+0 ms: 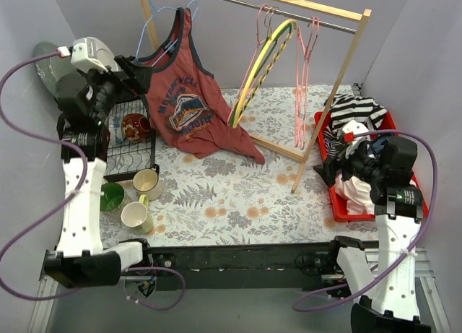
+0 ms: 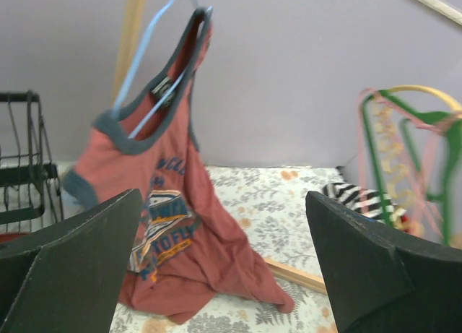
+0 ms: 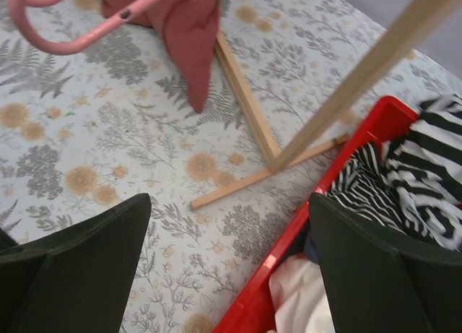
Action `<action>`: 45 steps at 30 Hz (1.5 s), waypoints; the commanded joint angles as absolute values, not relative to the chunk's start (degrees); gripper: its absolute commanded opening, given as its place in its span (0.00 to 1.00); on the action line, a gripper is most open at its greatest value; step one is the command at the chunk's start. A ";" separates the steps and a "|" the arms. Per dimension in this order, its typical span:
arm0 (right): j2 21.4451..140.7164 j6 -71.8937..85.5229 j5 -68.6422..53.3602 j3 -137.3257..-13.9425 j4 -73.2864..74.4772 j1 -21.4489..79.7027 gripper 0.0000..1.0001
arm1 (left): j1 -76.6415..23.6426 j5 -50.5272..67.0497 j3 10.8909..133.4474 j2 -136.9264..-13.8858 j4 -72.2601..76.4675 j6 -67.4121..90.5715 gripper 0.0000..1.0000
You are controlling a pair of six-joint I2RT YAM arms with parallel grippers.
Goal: Place the tank top on the hanger
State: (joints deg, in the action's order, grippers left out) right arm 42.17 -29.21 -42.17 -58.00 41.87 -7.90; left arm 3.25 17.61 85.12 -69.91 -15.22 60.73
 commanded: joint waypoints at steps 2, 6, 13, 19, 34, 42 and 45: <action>38.50 -19.10 -18.76 -62.22 39.39 -8.17 0.98 | 3.16 23.19 81.31 -60.75 -20.12 59.85 0.98; 35.95 -15.75 -7.75 -65.64 37.18 -8.26 0.98 | 2.99 28.46 79.54 -55.21 -23.02 61.08 0.98; 40.34 -8.61 8.68 -77.51 34.89 -8.70 0.99 | 2.20 38.30 73.75 -49.75 -18.03 70.74 0.98; 42.19 -8.96 9.93 -84.99 34.45 -9.14 0.99 | -0.43 40.70 73.65 -49.13 -19.68 72.60 0.98; 40.96 -7.82 6.50 -82.97 34.45 -9.67 0.99 | -7.65 29.27 77.70 -47.11 -30.85 65.66 0.98; 40.34 -7.73 6.33 -81.57 34.10 -9.67 0.98 | -8.00 28.21 77.34 -46.58 -31.64 64.86 0.98; 40.43 -7.73 6.77 -81.12 33.66 -9.67 0.99 | -8.09 27.95 77.78 -46.76 -31.64 64.60 0.98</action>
